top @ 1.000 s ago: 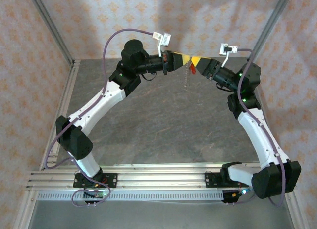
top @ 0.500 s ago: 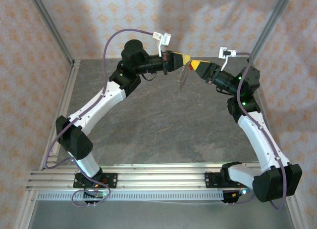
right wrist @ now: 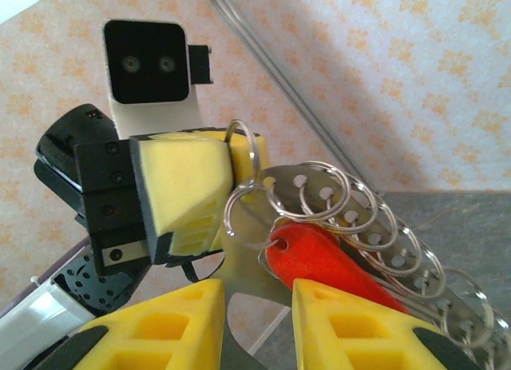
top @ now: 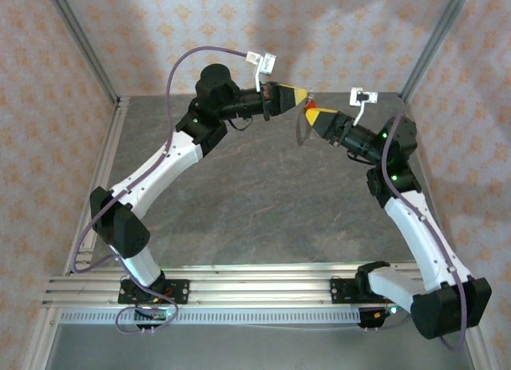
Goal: Put the keys on the keyring
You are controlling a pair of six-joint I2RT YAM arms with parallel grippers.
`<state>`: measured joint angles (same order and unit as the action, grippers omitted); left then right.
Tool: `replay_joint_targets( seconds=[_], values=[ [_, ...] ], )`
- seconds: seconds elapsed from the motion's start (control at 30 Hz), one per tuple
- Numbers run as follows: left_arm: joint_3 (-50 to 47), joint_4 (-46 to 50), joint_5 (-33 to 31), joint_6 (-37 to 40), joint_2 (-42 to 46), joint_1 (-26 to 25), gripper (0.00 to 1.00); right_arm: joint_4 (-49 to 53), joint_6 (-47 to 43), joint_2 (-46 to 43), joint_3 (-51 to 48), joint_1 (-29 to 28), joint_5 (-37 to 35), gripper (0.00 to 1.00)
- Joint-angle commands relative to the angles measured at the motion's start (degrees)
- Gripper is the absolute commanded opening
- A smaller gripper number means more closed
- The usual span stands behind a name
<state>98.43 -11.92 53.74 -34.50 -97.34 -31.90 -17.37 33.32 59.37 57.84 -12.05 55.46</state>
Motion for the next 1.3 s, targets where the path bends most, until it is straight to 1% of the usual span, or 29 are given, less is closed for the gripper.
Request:
replay_joint_targets(
  seconds=[0.0,0.17,0.27,0.43,0.57,0.7,0.83,1.07,1.27],
  values=[
    [1.8,-3.6,1.0,0.2,1.5,-0.4,0.00,-2.6,0.5,-3.5,-1.9,1.0,-4.2,0.29],
    [1.4,-3.6,1.4,0.5,2.1,-0.4,0.00,-5.8,3.6,-5.5,-4.0,1.3,-8.6,0.29],
    [1.0,-3.6,1.5,0.7,2.5,-0.4,0.00,-5.8,4.4,-6.2,-4.4,1.3,-11.6,0.34],
    [0.1,-3.1,0.9,1.5,3.3,-0.4,0.00,-2.7,4.6,-7.4,-5.4,1.0,-16.2,0.45],
    [-0.6,-3.3,0.5,1.6,3.3,-0.5,0.00,2.2,2.3,-9.8,-7.5,0.0,-21.0,0.48],
    [-1.3,-3.5,0.0,1.5,3.3,-0.5,0.00,7.7,-1.0,-12.5,-9.3,-1.1,-25.3,0.48],
    [-1.8,-3.2,-0.1,1.9,3.3,-0.8,0.00,11.4,-4.1,-14.3,-10.1,-1.3,-27.6,0.46],
    [-2.8,-2.5,-0.1,2.7,3.2,-1.3,0.00,13.8,-9.3,-13.8,-8.0,-2.6,-28.2,0.42],
    [-3.1,-2.2,-0.2,2.8,3.2,-1.4,0.00,15.2,-13.9,-11.9,-4.4,-5.6,-30.1,0.38]
  ],
)
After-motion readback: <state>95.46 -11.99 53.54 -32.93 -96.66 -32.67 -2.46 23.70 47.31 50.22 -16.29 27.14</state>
